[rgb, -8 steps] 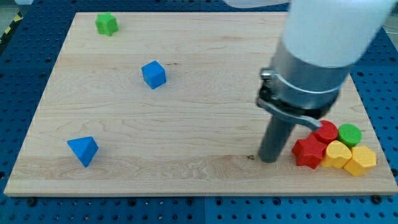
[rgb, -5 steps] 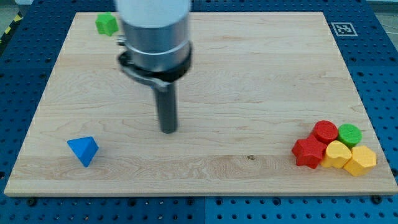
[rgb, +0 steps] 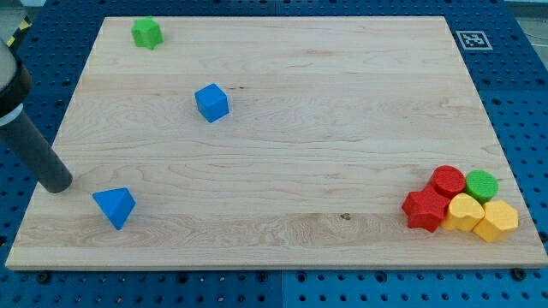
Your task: Move the arm towards left to the blue triangle
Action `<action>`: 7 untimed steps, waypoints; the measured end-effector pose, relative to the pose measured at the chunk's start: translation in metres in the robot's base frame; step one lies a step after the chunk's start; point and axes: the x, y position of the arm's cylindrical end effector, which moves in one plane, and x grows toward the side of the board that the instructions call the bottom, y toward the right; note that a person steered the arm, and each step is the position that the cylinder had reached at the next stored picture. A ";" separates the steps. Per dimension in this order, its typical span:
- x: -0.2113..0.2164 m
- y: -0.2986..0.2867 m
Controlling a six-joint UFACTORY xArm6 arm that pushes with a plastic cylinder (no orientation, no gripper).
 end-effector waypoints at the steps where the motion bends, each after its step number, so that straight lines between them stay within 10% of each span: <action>1: 0.005 0.000; 7: 0.049 0.070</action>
